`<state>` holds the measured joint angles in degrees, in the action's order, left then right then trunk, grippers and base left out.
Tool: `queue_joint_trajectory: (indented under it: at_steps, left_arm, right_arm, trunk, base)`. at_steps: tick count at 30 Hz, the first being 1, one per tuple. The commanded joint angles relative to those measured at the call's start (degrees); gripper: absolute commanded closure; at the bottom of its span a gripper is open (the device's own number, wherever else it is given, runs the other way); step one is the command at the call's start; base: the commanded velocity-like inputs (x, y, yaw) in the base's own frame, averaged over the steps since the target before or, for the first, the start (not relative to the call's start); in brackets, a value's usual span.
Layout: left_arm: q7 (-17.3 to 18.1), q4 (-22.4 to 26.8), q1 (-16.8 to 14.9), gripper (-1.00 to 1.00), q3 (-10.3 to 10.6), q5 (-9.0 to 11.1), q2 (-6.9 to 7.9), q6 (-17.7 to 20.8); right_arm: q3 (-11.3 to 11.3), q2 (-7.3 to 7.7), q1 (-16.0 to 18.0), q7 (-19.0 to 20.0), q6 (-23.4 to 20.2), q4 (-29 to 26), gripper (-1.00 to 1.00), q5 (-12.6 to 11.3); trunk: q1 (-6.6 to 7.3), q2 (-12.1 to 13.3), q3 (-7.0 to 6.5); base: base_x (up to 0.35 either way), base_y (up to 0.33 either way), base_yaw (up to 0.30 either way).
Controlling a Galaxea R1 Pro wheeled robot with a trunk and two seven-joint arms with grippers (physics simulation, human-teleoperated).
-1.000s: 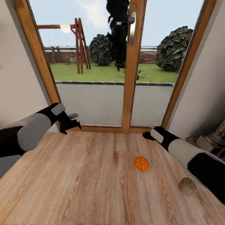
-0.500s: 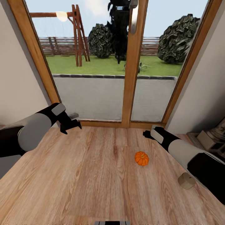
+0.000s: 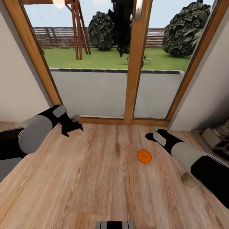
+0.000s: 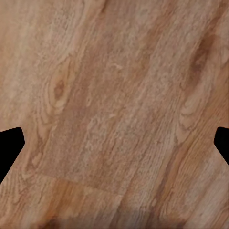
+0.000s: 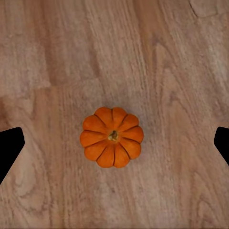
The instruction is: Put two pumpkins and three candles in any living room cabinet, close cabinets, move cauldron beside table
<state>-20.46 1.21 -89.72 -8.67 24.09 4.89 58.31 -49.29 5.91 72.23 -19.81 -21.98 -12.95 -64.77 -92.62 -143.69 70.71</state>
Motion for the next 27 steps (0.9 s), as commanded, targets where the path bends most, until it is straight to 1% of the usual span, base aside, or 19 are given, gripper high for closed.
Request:
queue_joint_trajectory:
  at_steps: [1, 10, 14, 15, 16, 17, 19, 20, 22, 23, 27]
  left_arm:
    - [-0.6, 0.1, 0.0, -1.00, -0.5, 0.3, -0.01, 0.1]
    - [-0.6, 0.1, 0.0, -1.00, -0.5, 0.3, -0.05, 0.1]
    - [-0.5, 0.1, 0.0, -1.00, -0.4, 0.3, -0.06, 0.1]
    - [-0.5, 0.1, 0.0, -1.00, -0.4, 0.3, -0.06, 0.1]
    - [-0.5, 0.1, 0.0, -1.00, -0.4, 0.3, -0.06, 0.1]
    - [-0.5, 0.1, 0.0, -1.00, -0.4, 0.3, -0.06, 0.1]
    - [-0.5, 0.1, 0.0, -1.00, -0.4, 0.3, -0.06, 0.2]
    - [-0.5, 0.1, 0.0, -1.00, -0.4, 0.3, -0.03, 0.2]
    - [-0.5, 0.4, 0.0, -1.00, -0.3, 0.3, -0.03, 0.3]
    - [-0.5, 1.7, 0.0, -1.00, -0.3, 0.4, -0.05, 0.4]
    - [-0.5, 2.7, -0.7, -1.00, -0.3, 0.5, -0.05, 0.5]
  right_arm:
    - [-0.4, 0.06, 0.0, -0.4, -0.3, -0.2, -1.00, -0.4]
    - [-0.2, 0.06, 0.1, -0.4, -0.6, -0.7, -1.00, -0.1]
    - [-0.1, 0.06, 0.9, -0.5, -1.6, -0.8, -1.00, 0.0]
    - [-0.1, 0.06, 4.3, -0.6, -6.2, -0.8, -1.00, 0.0]
    - [-0.1, 0.06, 5.6, -0.6, -7.9, -0.8, -1.00, 0.0]
    - [-0.1, 0.06, 6.2, -0.6, -8.7, -0.8, -1.00, 0.0]
    - [-0.1, 0.06, 8.6, -0.6, -10.7, -0.8, -1.00, 0.0]
    - [-0.1, 0.03, 11.0, -0.7, -12.4, -0.8, -1.00, 0.0]
    - [-0.1, -0.01, 11.6, -0.7, -13.6, -0.9, -1.00, 0.0]
    - [-0.2, -0.12, 12.0, -0.7, -14.6, -0.9, -1.00, 0.0]
    - [-0.2, -0.30, 12.2, -0.7, -15.1, -0.7, -1.00, -0.1]
  trunk:
    - [-0.01, 0.0, 0.27]
    - [-0.24, -0.2, 2.27]
    - [-0.34, -0.2, 3.15]
    - [-0.37, -0.2, 3.38]
    - [-0.40, -0.2, 3.60]
    - [-0.42, -0.3, 3.82]
    - [-0.47, -0.3, 4.26]
    - [-0.50, -0.3, 4.48]
    - [-0.55, -0.3, 4.93]
    - [-0.58, -0.3, 5.15]
    - [-0.68, -0.4, 6.03]
  base:
    - [0.000, 0.000, 0.000]
    - [0.000, 0.000, 0.000]
    - [0.000, 0.000, 0.000]
    - [0.000, 0.000, 0.000]
    - [0.000, 0.000, 0.000]
    - [0.000, 0.000, 0.000]
    - [0.000, 0.000, 0.000]
    - [0.000, 0.000, 0.000]
    - [0.000, 0.000, 0.000]
    - [0.000, 0.000, 0.000]
    - [0.000, 0.000, 0.000]
